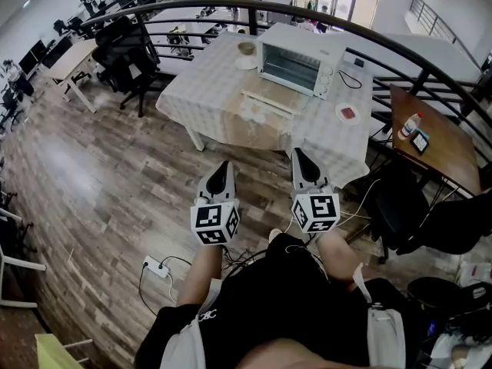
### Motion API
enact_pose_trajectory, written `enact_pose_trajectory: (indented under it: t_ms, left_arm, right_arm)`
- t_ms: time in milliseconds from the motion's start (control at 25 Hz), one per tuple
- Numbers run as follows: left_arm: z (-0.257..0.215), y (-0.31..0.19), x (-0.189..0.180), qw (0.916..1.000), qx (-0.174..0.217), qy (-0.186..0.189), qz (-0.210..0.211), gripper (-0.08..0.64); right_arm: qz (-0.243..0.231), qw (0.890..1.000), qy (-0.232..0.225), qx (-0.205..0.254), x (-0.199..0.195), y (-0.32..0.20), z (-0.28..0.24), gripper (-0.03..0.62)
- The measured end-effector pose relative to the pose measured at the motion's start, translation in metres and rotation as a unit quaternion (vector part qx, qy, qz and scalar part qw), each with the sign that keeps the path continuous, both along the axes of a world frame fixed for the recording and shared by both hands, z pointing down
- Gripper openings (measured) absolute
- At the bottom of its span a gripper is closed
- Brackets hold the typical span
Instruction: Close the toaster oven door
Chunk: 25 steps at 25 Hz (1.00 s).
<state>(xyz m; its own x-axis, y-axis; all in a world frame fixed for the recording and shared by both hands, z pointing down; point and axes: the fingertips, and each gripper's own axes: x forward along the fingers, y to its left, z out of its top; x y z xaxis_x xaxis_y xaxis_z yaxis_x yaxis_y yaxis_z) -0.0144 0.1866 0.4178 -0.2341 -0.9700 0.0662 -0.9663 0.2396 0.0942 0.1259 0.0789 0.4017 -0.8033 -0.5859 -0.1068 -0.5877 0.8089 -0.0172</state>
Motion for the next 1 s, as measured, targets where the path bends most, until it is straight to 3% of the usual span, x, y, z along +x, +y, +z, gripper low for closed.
enact_pose_trajectory:
  t_ms: [400,680,1000]
  left_arm:
    - [0.003,-0.058,-0.057,0.9996,-0.008,-0.028,-0.003,0.014]
    - [-0.003,-0.152,-0.11,0.9985,-0.01,-0.054,0.002,0.014]
    - [-0.001,-0.258,-0.159,0.9991,-0.016,-0.04,0.004,0.014]
  right_arm:
    - [0.011,1.0,-0.016,-0.002,-0.051,-0.067,0.009,-0.002]
    - [0.013,1.0,-0.016,0.0,-0.106,-0.16,0.011,-0.002]
    - [0.006,1.0,-0.008,0.009,-0.15,-0.259,0.002,-0.002]
